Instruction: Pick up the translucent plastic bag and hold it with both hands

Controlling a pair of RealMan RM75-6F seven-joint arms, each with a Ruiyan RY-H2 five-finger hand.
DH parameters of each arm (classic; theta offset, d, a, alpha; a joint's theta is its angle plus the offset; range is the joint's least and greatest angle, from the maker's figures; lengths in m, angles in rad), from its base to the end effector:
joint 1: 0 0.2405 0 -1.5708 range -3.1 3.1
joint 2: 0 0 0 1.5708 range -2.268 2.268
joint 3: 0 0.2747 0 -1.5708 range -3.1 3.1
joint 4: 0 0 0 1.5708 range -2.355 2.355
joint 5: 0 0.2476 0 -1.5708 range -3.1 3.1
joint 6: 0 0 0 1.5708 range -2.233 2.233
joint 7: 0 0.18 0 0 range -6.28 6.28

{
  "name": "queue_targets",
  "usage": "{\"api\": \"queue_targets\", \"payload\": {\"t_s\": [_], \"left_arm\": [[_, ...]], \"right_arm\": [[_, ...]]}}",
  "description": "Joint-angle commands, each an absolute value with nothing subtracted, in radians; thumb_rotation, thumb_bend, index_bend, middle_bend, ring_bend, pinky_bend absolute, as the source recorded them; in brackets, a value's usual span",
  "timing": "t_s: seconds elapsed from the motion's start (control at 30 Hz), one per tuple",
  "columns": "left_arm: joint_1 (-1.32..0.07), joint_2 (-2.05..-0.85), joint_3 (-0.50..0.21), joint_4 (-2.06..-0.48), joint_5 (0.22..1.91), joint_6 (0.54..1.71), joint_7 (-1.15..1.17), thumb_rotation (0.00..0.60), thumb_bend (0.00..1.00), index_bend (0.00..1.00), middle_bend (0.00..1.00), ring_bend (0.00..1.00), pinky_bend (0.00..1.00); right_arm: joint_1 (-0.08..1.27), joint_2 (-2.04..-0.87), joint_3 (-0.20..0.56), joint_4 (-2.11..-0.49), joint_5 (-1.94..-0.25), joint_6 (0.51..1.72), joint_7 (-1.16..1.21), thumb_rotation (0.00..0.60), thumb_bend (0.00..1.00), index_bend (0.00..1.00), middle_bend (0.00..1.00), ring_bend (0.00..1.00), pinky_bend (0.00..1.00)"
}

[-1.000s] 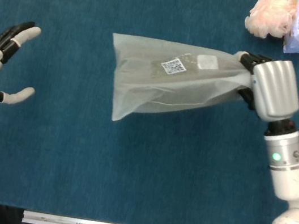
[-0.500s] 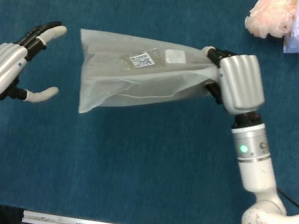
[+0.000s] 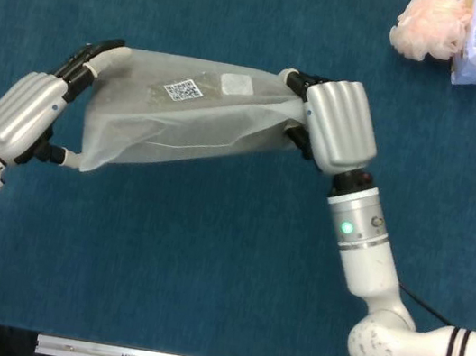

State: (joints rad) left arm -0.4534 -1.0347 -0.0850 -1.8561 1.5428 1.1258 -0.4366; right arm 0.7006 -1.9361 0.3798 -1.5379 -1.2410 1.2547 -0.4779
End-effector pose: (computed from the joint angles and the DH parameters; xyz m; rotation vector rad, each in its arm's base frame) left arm -0.1994 0.3067 0.0799 -1.6862 -1.3994 -1.3276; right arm -0.0137 -0.3545 -0.0865 1.5495 -1.0068 1.4157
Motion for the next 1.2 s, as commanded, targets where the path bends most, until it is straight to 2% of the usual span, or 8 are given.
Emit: {"api": "queue_targets", "payload": {"t_s": [0.03,0.47,0.53,0.63,0.7,0.87,0.97,1.2], "left_arm": [[-0.46,-1.04,-0.086,-1.859,1.538,1.118,-0.441,0.6,0.25,0.0,0.0,0.0,0.23],[-0.483,-1.063,-0.094,-1.867,1.505,1.1,-0.451,0.6,0.25,0.02,0.02,0.04,0.24],[-0.483,-1.066,-0.098,-1.87,1.496,1.102,-0.449,0.6,0.25,0.07,0.06,0.08,0.26],[-0.479,-1.08,-0.106,-1.869,1.48,1.118,-0.443,0.6,0.25,0.24,0.19,0.19,0.35],[-0.476,-1.088,-0.112,-1.869,1.463,1.126,-0.44,0.6,0.25,0.39,0.31,0.31,0.46],[-0.473,-1.099,-0.123,-1.858,1.416,1.121,-0.464,0.6,0.25,0.59,0.55,0.52,0.65],[-0.47,-1.102,-0.13,-1.844,1.392,1.116,-0.493,0.6,0.25,0.64,0.63,0.59,0.71],[-0.452,-1.095,-0.141,-1.829,1.357,1.108,-0.598,0.6,0.25,0.71,0.73,0.66,0.78]], "right_arm": [[0.715,-1.954,0.385,-1.525,-1.235,1.257,-0.48,0.6,0.97,0.83,0.83,0.87,1.0],[0.764,-2.015,0.397,-1.479,-1.226,1.264,-0.493,0.6,0.97,0.83,0.83,0.87,1.0],[0.77,-2.026,0.399,-1.469,-1.223,1.265,-0.492,0.6,0.97,0.83,0.83,0.87,1.0],[0.777,-2.039,0.398,-1.459,-1.221,1.267,-0.493,0.6,0.97,0.83,0.83,0.87,1.0],[0.779,-2.042,0.397,-1.458,-1.219,1.267,-0.491,0.6,0.97,0.83,0.83,0.87,1.0],[0.77,-2.022,0.386,-1.477,-1.212,1.261,-0.488,0.6,0.94,0.83,0.8,0.85,1.0],[0.76,-1.997,0.38,-1.509,-1.201,1.253,-0.489,0.6,0.92,0.74,0.74,0.79,0.99],[0.741,-1.938,0.365,-1.582,-1.177,1.24,-0.507,0.6,0.9,0.44,0.56,0.61,0.8]]}}
